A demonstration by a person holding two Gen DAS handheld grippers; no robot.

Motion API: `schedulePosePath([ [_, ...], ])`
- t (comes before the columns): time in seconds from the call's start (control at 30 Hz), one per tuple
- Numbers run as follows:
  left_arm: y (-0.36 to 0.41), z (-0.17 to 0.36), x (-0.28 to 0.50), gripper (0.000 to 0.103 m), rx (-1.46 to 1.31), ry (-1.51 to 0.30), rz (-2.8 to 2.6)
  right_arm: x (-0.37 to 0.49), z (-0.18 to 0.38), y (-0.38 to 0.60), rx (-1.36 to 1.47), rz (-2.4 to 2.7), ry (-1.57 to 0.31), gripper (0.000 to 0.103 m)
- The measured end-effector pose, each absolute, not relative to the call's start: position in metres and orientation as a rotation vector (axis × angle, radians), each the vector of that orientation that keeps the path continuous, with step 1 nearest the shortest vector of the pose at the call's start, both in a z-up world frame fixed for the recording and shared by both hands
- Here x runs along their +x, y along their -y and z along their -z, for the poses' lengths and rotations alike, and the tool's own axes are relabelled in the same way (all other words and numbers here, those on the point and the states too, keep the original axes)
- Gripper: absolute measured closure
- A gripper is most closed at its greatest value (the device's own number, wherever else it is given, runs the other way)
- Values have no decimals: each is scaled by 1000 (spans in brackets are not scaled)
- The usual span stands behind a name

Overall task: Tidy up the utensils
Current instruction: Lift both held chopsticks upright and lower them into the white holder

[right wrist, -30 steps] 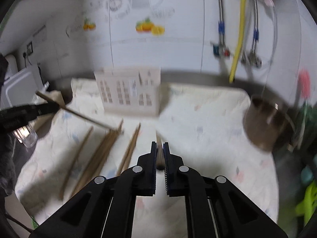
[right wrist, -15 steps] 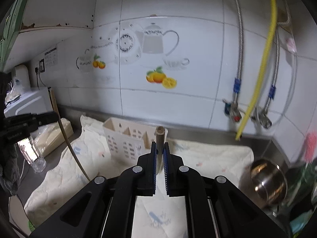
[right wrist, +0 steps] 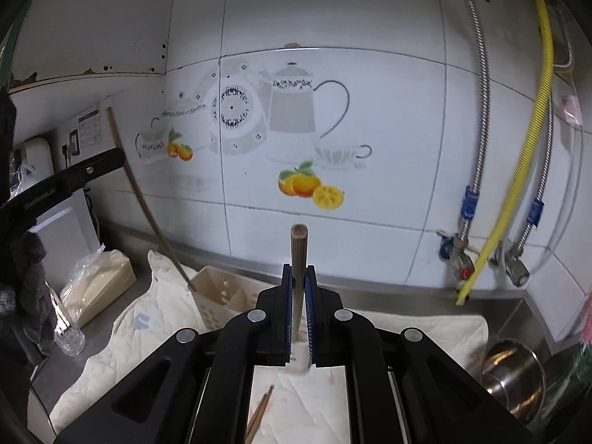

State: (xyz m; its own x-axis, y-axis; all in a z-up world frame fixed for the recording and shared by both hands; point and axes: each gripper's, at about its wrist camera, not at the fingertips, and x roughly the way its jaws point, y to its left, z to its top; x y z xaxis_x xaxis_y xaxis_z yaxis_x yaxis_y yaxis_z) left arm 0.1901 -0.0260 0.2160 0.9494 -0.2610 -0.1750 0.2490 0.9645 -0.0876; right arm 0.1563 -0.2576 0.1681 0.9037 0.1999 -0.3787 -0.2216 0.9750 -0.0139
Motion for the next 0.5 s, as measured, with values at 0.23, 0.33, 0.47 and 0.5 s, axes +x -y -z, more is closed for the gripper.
schedulePosePath([
  [0.23,20,-195,214,98,-76,-186,212,169,-174,255,-64,-209,-348,97],
  [0.33,13,-193,216,98,-98,-179,213,172,-175,260,-36,-213,-345,96],
  [0.47,12,-196,218,98,-108,-162,210,176,-174,259,-26,-221,-341,96],
  [0.5,12,-196,219,98,-109,-161,211,176,-173,257,-28,-222,-342,96],
])
